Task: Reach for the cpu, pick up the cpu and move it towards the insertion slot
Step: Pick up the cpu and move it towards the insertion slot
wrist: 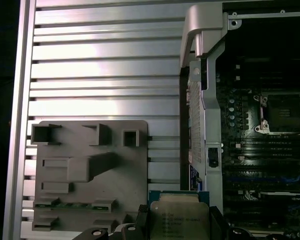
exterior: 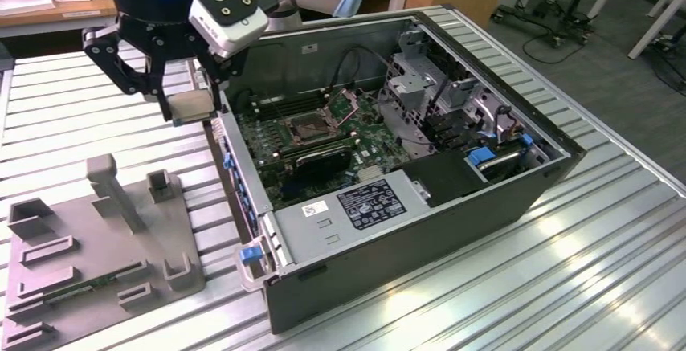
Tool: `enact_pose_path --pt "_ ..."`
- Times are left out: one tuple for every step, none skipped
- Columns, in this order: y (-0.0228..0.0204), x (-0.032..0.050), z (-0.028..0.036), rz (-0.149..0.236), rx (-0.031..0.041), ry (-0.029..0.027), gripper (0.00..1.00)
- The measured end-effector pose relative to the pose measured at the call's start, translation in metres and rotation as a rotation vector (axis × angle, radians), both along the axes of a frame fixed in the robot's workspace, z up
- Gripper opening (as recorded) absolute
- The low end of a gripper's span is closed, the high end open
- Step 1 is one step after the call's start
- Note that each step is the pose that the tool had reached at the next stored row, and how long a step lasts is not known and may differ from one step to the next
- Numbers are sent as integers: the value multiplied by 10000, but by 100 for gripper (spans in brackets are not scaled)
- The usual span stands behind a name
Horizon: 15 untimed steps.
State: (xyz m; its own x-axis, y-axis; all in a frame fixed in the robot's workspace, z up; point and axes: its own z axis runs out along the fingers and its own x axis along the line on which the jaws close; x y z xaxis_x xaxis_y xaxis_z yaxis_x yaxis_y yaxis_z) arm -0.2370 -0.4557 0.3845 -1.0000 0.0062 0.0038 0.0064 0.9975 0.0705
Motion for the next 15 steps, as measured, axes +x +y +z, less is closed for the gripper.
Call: enact_pose_path --pt "0 6 0 0 0 1 55" --pt "0 12 0 0 -1 1 55" --pt "0 17 0 0 -1 0 55" --pt "0 23 0 0 -1 1 55" --pt "0 29 0 0 -1 1 55" --pt "0 35 0 -1 0 0 55" --pt "0 41 0 0 0 1 55" --pt "0 47 0 -1 0 0 55" --pt "0 52 0 -1 0 0 55" --pt "0 58 0 0 -1 1 55" --pt "0 64 1 -1 -1 1 55" --pt "0 70 0 0 -1 0 55" --pt "0 76 0 0 0 0 55" --pt "0 82 0 0 -1 0 55" --pt "0 88 0 -1 0 1 55"
